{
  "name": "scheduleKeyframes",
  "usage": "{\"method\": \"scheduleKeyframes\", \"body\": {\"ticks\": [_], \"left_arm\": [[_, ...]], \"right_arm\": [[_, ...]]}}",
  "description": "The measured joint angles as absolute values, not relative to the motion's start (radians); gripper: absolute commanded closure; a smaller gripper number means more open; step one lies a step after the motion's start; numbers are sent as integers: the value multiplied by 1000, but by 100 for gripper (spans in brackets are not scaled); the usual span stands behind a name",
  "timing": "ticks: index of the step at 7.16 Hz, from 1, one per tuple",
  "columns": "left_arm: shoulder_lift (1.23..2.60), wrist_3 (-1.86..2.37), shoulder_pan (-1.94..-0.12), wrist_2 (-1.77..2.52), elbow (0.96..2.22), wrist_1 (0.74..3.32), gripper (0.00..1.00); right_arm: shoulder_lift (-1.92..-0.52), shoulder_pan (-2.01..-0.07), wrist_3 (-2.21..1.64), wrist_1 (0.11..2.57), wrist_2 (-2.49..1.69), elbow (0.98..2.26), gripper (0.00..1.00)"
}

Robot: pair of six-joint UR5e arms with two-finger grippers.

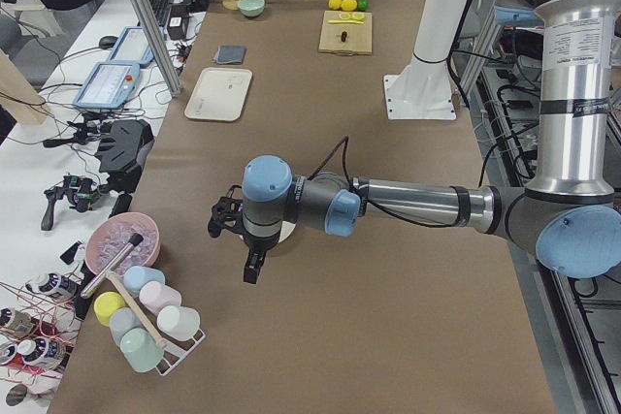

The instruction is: Place red cherry on plate

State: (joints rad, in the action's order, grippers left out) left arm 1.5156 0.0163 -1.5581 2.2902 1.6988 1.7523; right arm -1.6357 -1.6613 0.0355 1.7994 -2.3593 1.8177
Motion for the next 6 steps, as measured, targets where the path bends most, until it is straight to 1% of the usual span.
{"method": "scheduleKeyframes", "body": {"ticks": [6], "left_arm": [[1531, 16, -1548, 2302, 1702, 1771, 2]], "right_arm": [[-1634, -1661, 35, 1799, -2360, 1818, 0]]}}
